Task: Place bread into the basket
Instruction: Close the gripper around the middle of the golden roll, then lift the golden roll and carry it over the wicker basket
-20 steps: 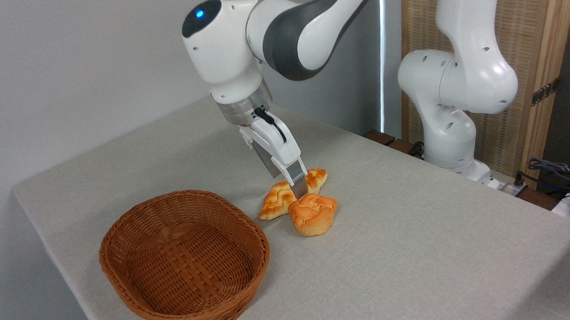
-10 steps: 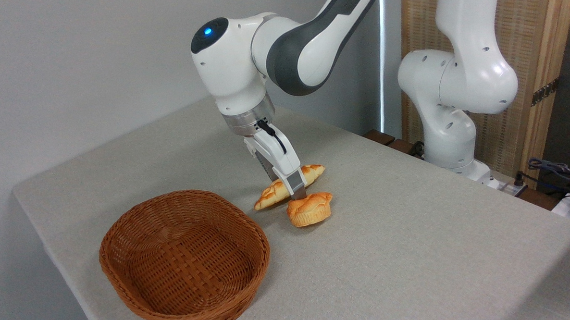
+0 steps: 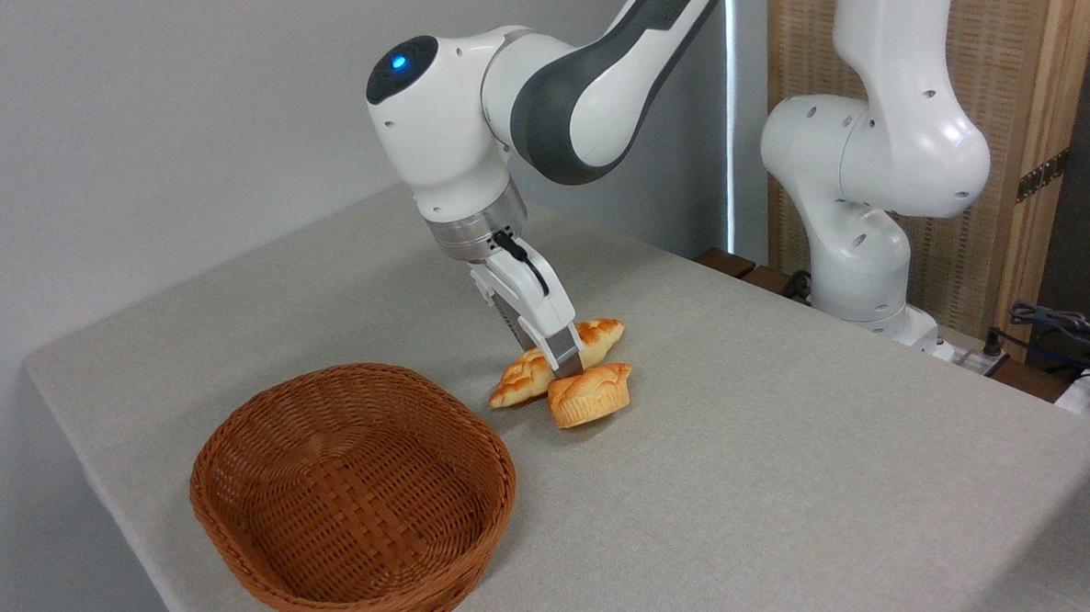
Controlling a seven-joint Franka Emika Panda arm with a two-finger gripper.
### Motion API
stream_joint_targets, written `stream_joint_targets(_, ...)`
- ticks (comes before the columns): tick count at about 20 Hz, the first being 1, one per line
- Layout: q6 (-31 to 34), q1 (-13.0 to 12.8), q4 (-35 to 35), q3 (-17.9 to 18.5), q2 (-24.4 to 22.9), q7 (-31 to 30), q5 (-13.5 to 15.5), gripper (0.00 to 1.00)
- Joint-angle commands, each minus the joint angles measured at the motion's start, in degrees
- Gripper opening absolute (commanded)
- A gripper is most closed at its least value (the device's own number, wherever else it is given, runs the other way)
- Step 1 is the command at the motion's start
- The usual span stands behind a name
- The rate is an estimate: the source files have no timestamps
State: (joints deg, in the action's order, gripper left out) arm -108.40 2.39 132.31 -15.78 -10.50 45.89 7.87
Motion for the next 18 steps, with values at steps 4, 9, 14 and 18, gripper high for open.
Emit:
stream_joint_targets(4, -1.6, 0.2, -0.3, 0.2, 0.5, 1.5, 0.4, 0.56)
stream_joint_targets(9, -1.1, -0.3, -3.1, 0.2, 2.2, 1.0, 0.4, 0.52)
stream_joint_targets(14, -1.0, -0.6, -5.6, 0.1, 2.6, 1.0, 0.4, 0.46)
stream_joint_targets(18, -0.8, -0.6, -8.6, 0.6, 3.0, 1.0, 0.5, 0.44)
